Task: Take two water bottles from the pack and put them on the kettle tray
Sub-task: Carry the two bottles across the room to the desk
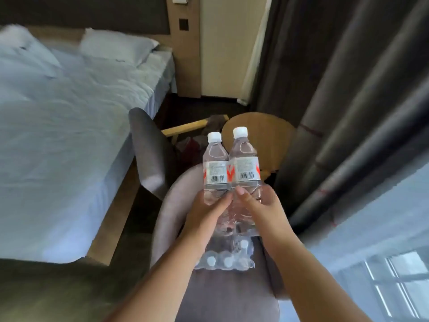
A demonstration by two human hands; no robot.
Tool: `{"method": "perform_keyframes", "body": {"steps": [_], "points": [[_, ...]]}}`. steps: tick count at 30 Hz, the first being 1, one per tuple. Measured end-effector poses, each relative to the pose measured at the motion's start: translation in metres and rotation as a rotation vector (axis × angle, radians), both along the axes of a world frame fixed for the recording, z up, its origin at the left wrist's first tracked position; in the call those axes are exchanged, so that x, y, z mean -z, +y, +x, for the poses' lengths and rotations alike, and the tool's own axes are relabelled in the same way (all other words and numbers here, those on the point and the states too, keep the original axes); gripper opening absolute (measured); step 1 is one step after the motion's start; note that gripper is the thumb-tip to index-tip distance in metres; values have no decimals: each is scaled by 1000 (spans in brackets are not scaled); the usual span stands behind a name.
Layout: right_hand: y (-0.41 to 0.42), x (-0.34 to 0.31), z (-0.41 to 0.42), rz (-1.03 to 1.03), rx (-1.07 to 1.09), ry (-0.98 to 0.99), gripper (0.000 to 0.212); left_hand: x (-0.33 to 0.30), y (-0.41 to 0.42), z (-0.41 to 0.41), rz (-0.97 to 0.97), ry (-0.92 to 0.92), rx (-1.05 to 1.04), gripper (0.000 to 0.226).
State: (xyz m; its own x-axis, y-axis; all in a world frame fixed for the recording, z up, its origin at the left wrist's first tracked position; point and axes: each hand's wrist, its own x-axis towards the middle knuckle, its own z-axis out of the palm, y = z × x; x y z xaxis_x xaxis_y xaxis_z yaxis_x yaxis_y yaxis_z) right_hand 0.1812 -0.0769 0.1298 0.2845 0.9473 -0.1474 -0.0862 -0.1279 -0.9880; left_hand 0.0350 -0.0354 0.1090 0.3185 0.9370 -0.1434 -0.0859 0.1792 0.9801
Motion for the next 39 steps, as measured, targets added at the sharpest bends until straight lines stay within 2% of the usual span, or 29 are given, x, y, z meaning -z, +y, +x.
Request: {"method": "perform_keyframes", "body": {"steps": [4,9,13,23,27,30,35,39], "points": [[-21,-89,-4,89,75,-22,45,-91,-11,-1,158,-48,2,46],[-52,-149,-6,185,94,-14,46,-176,-28,2,327,-100,-1,43],[-65,-181,-2,246,144,16,46,-210,-42,6,394,-84,35,43],[-78,-211,9,336,109,-64,60,-220,-53,19,375,-174,63,35],[-80,-204,15,334,81,-76,51,-217,-59,23,378,-178,55,45],[-79,-198,18,321,30,-70,44,-214,-64,22,361,-168,25,33],[-70,-190,2,279,-138,11,45,-208,-80,-4,338,-120,-87,29],[-55,-188,-38,263,-349,74,45,-207,-98,-49,300,-79,-304,51]]}}
